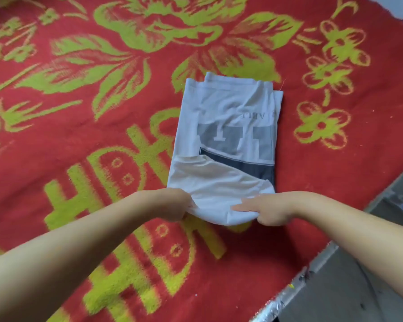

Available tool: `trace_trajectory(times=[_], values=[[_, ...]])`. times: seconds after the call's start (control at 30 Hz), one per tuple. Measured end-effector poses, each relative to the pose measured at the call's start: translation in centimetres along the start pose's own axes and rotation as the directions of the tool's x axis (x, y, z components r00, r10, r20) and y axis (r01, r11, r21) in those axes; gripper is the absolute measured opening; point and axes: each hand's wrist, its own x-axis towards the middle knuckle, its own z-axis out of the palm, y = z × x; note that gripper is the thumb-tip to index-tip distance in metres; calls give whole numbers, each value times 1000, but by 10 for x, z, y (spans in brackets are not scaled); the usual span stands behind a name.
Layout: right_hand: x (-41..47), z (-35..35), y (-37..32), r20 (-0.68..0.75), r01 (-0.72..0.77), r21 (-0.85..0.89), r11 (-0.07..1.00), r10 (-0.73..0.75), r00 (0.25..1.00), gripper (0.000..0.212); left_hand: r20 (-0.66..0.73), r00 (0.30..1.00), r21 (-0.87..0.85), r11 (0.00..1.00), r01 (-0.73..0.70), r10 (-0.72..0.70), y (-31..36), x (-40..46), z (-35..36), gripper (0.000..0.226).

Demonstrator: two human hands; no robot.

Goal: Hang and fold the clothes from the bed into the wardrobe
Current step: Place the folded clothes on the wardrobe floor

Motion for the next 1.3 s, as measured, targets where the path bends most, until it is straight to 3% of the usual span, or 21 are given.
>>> trace_trajectory(times=[0.1, 0.13, 0.2, 0.27, 0.37, 0.43, 0.47, 0.57, 0.63, 0.73, 0.83, 0.87, 0.9, 0.93, 0.97, 1.0, 1.03, 1.07, 1.13, 1.23, 1.3], values=[[-26, -31, 25, 124, 116, 450, 886, -190, 974, 52, 110, 994, -100, 994, 33, -22, -10, -10, -46, 30], [-31, -41, 36, 95, 108, 576, 810, -198, 976, 43, 72, 997, -146, 989, 40, -30, -19, -10, -62, 32], [-30, -59, 59, -74, 116, 720, 684, -90, 993, 25, -77, 993, -402, 914, 50, -88, -40, -5, -86, 27], [-17, -69, 76, -340, 192, 793, 578, 158, 927, 17, -229, 948, -702, 712, -2, -222, -58, 11, -95, 14], [17, -65, 82, -516, 340, 851, 401, 511, 688, 44, -329, 827, -930, 309, -200, -455, -59, 43, -76, 13], [36, -49, 72, -552, 321, 831, 454, 607, 572, 58, -272, 781, -962, 133, -240, -562, -48, 68, -52, 19], [43, -41, 66, -571, 283, 816, 504, 625, 532, 59, -254, 744, -966, 122, -229, -617, -41, 76, -40, 22], [54, -29, 54, -639, 230, 764, 603, 655, 404, 44, -412, 501, -911, 332, -245, -761, -24, 87, -17, 27], [57, -25, 52, -651, 227, 758, 611, 690, 317, 36, -490, 403, -870, 406, -279, -773, -20, 87, -11, 30], [63, -18, 52, -635, 73, 757, 649, 705, 316, 36, -503, 374, -858, 503, -104, -779, -19, 93, -4, 28], [65, -11, 49, -672, -31, 699, 715, 671, 313, 58, -509, 348, -851, 520, -68, -788, -15, 91, -1, 38], [63, -6, 46, -753, -112, 588, 801, 592, 286, 69, -605, 297, -785, 615, -70, -739, -14, 87, 4, 49], [60, 1, 42, -844, -196, 410, 891, 452, 287, 77, -756, 254, -632, 774, -43, -603, -14, 85, 10, 60], [59, 11, 39, -900, -252, 209, 945, 286, 328, 85, -889, 251, -398, 917, -15, -382, -14, 83, 19, 69], [59, 21, 35, -905, -279, 35, 960, 149, 400, 93, -937, 326, -132, 991, -6, -123, -13, 82, 29, 76], [61, 33, 34, -868, -285, -90, 954, 66, 493, 101, -891, 443, 88, 995, -38, 96, -12, 83, 40, 84], [63, 42, 31, -807, -294, -154, 943, 51, 588, 110, -805, 549, 221, 972, -79, 227, -10, 83, 47, 90], [66, 48, 31, -748, -313, -170, 935, 85, 659, 116, -721, 643, 249, 963, -106, 257, -8, 83, 53, 94], [67, 48, 26, -696, -371, -134, 919, 179, 695, 118, -637, 758, 132, 989, -71, 140, -4, 81, 51, 94], [60, 32, 15, -725, -385, -137, 913, 172, 667, 88, -584, 812, 72, 996, 60, -7, 4, 70, 35, 83], [45, 19, 10, -603, -347, -131, 929, 203, 771, 74, -461, 885, 55, 994, 97, -61, 9, 59, 21, 79]])
